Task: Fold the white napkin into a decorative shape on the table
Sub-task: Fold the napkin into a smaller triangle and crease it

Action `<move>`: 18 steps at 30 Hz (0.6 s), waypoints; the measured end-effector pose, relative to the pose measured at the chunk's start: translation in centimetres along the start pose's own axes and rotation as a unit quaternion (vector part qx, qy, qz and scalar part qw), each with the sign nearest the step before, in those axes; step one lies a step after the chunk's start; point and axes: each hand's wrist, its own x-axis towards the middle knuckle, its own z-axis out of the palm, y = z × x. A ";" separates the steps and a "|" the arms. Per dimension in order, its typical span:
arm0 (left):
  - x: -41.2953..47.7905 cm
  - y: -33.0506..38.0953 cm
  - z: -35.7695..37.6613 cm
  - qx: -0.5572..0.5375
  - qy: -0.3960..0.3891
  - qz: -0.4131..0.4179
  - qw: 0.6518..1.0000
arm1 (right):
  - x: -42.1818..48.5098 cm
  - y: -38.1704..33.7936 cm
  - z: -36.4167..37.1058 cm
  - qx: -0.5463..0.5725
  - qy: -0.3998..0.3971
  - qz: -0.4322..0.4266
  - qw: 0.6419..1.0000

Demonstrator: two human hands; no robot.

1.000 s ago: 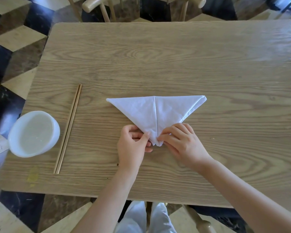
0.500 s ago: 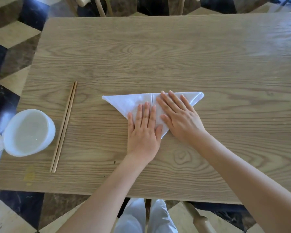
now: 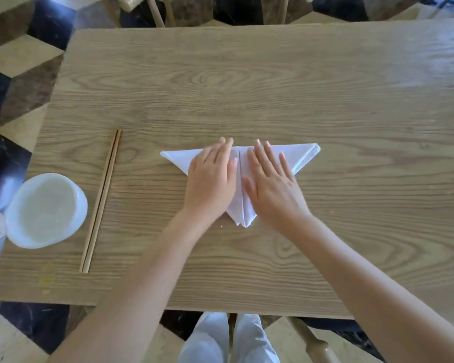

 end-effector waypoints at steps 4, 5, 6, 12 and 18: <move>1.6 -2.5 1.4 0.157 -0.062 0.088 0.982 | -0.4 -0.6 2.3 -0.045 0.021 0.016 0.999; 1.5 -3.0 1.4 0.173 -0.067 0.094 0.978 | -0.3 -0.5 2.4 -0.049 0.025 0.017 0.998; 1.4 -3.7 1.3 0.182 -0.075 0.092 0.976 | -0.3 -0.5 2.5 -0.050 0.031 0.016 0.998; 1.0 -8.2 -1.1 0.179 -0.063 0.024 0.982 | -0.4 -0.6 2.5 -0.053 0.035 0.017 0.998; 1.9 -9.2 -3.5 0.162 -0.074 -0.023 0.984 | -0.5 -0.7 2.3 -0.051 0.016 0.020 0.998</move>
